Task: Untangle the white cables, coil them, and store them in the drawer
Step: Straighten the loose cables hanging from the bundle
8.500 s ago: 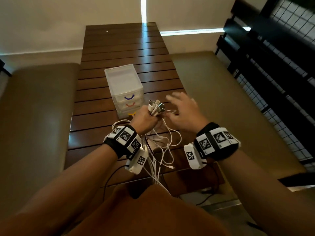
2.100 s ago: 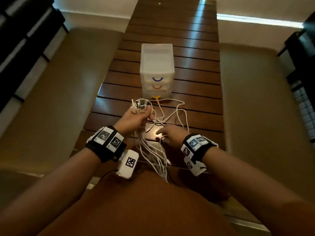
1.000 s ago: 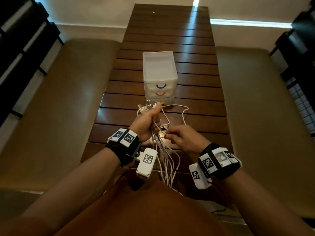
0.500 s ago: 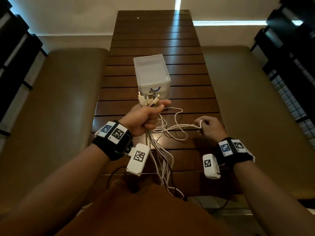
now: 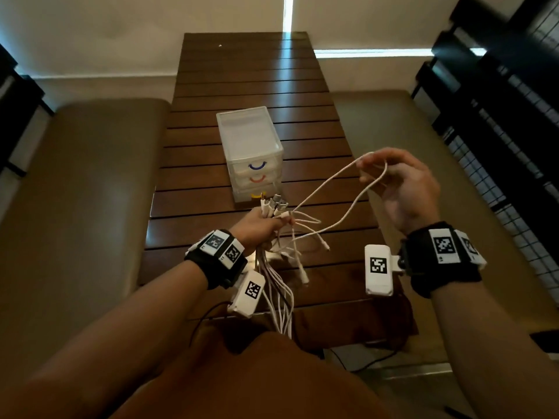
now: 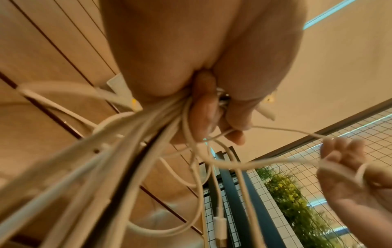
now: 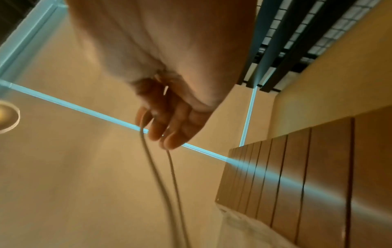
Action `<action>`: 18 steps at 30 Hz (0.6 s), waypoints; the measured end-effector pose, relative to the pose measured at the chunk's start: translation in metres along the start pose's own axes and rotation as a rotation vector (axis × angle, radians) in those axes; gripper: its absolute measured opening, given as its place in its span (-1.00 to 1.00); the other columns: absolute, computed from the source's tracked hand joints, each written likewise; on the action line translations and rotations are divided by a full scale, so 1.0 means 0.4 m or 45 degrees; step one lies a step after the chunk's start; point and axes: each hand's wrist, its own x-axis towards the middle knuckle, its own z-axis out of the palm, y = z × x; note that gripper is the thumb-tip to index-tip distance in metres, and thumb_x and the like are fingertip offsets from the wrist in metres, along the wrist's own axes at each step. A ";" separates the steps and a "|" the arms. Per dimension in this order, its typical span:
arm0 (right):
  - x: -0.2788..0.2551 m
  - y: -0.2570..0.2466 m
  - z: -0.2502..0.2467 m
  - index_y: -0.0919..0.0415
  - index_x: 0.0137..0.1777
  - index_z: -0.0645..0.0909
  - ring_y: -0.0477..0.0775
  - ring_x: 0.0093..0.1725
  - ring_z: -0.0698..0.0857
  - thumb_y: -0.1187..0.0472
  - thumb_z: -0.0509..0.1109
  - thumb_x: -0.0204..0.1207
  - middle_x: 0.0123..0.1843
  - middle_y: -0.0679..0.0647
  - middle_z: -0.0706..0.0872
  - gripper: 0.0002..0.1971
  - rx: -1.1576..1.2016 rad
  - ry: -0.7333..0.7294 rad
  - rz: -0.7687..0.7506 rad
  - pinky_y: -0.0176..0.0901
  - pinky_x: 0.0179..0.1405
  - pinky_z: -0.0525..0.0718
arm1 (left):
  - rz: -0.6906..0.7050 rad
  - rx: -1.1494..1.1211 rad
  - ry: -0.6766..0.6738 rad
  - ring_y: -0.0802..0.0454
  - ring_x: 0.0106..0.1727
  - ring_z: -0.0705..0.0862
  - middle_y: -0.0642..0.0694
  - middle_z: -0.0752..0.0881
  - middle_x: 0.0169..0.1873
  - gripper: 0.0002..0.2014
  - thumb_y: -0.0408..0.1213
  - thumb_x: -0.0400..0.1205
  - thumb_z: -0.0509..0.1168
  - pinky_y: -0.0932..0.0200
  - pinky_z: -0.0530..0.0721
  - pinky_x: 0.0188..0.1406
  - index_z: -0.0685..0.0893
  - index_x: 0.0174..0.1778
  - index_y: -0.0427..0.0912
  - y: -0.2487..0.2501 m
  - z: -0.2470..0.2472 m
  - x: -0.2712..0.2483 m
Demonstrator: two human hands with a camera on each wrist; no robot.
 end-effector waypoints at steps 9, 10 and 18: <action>-0.058 0.138 0.073 -0.01 0.39 0.56 0.09 0.40 0.51 0.07 0.34 0.58 0.39 0.08 0.56 -0.63 -1.830 -0.612 -0.114 0.12 0.42 0.46 | 0.235 0.172 0.141 0.21 -0.64 0.41 -0.10 0.57 -0.43 -0.86 -0.31 0.66 0.32 0.31 0.37 -0.66 0.72 -0.17 -0.24 0.039 0.053 -0.010; -0.064 0.145 0.086 0.03 0.28 0.63 0.11 0.26 0.62 0.05 0.33 0.61 0.23 0.07 0.67 -0.72 -1.816 -0.700 -0.075 0.09 0.28 0.55 | 0.260 0.174 0.149 0.23 -0.64 0.42 -0.06 0.57 -0.46 -0.85 -0.32 0.66 0.33 0.31 0.38 -0.65 0.70 -0.23 -0.17 0.043 0.053 -0.013; -0.011 0.081 0.087 0.11 -0.12 0.75 -0.18 -0.43 0.65 0.21 0.34 0.63 -0.43 -0.20 0.66 -0.84 -1.084 -0.149 -0.394 -0.17 -0.33 0.63 | 0.197 0.366 -0.032 0.12 -0.60 0.37 0.00 0.46 -0.55 -0.83 -0.20 0.66 0.32 0.23 0.41 -0.62 0.64 -0.24 -0.13 0.026 0.005 -0.012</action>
